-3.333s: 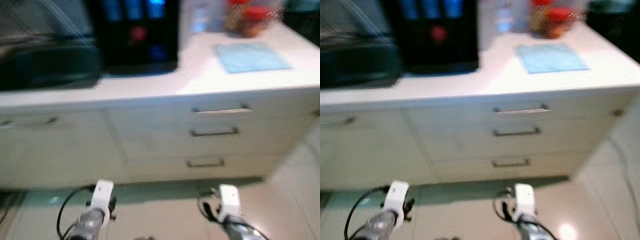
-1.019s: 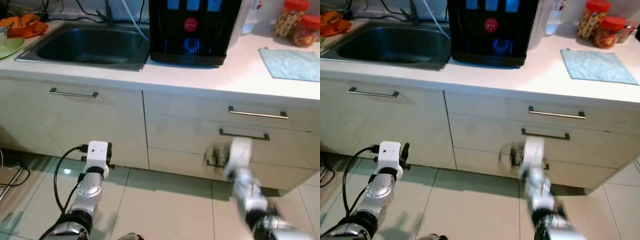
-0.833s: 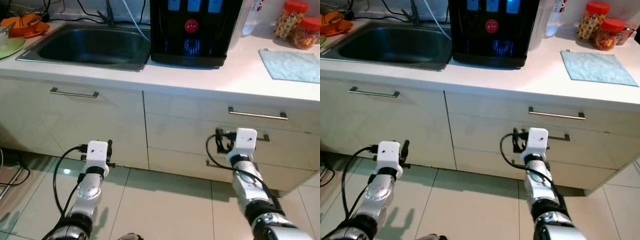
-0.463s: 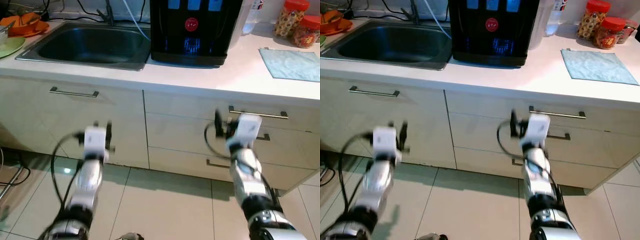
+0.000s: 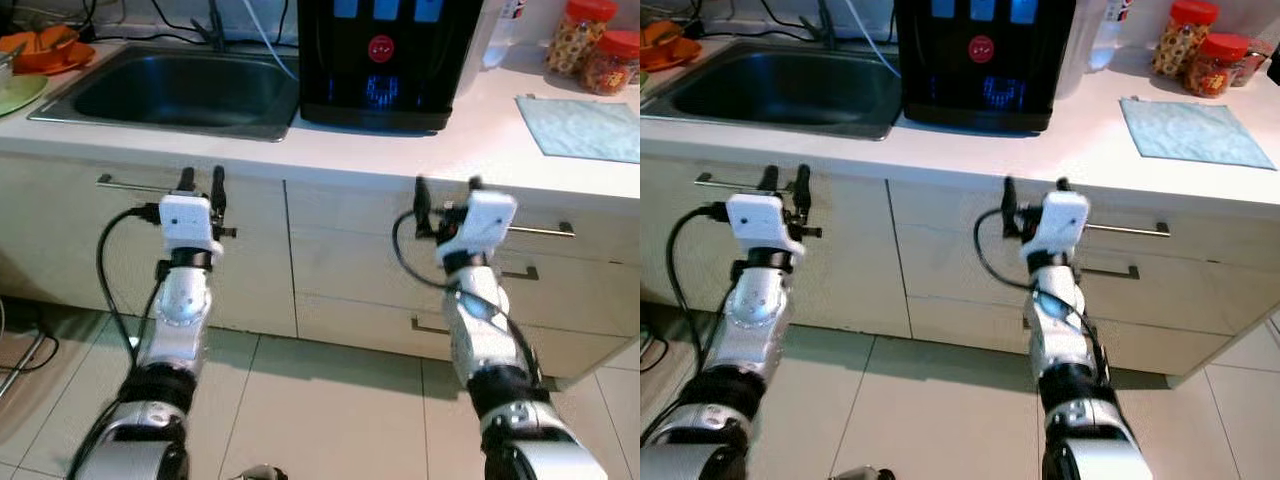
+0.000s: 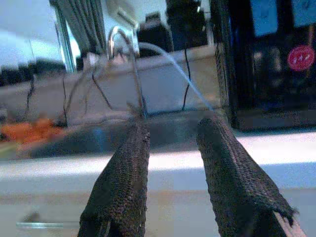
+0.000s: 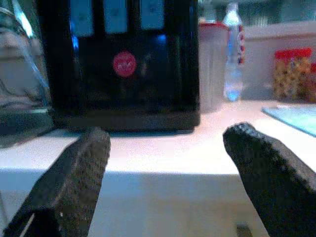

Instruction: Kitchen organization

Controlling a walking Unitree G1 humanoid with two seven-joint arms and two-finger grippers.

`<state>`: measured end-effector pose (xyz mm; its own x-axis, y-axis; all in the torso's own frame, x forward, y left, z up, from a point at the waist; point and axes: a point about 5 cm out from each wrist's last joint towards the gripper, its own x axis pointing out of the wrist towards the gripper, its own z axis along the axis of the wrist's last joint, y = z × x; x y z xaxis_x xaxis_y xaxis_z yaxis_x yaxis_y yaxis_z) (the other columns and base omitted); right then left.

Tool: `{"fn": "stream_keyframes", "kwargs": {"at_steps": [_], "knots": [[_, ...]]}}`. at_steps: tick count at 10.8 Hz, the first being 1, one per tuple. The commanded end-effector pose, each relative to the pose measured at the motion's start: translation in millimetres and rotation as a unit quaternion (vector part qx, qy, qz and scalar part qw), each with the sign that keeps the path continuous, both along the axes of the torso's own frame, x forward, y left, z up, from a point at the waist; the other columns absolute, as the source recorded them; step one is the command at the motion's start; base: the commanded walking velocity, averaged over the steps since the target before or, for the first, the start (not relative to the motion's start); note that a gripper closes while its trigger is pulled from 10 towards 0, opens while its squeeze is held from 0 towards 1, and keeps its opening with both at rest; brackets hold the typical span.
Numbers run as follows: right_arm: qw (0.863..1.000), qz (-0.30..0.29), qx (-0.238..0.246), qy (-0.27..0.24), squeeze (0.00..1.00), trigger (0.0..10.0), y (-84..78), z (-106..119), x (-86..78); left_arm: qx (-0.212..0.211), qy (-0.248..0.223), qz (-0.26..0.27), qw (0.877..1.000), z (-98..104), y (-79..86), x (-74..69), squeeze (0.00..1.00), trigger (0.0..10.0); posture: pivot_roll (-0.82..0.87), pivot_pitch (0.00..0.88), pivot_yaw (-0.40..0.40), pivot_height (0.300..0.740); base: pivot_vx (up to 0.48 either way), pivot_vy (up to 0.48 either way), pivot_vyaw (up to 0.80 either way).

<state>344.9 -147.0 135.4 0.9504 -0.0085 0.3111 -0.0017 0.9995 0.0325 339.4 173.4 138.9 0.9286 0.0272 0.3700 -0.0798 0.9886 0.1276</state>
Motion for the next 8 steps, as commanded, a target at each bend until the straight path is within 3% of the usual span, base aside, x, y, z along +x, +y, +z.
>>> {"fn": "stream_keyframes", "kwargs": {"at_steps": [1,3,6,8], "knots": [[1.0,0.009,-0.001,0.01,0.0,10.0,8.0,1.9,4.1,0.003,0.002,-0.015,1.0,10.5,-8.9,7.7,0.0,10.0,0.02,0.0,0.024,0.74,0.0,0.0,0.0],[1.0,0.02,0.003,0.019,0.0,10.0,16.8,1.6,5.5,0.0,0.02,-0.029,0.999,7.6,-16.8,9.0,0.0,10.0,0.02,0.01,0.03,0.74,0.0,0.48,0.0],[0.999,0.029,0.02,0.032,0.0,10.0,19.5,-0.9,5.4,-0.009,0.029,-0.02,0.999,4.2,-15.9,7.0,0.0,10.0,0.03,0.032,0.027,0.74,0.0,0.48,0.0],[0.998,0.029,0.031,0.041,0.0,10.0,19.3,-1.8,6.4,-0.005,0.034,-0.022,0.999,4.9,-16.9,7.0,0.0,10.0,0.03,0.038,0.027,0.74,0.0,0.48,-0.8]]}}
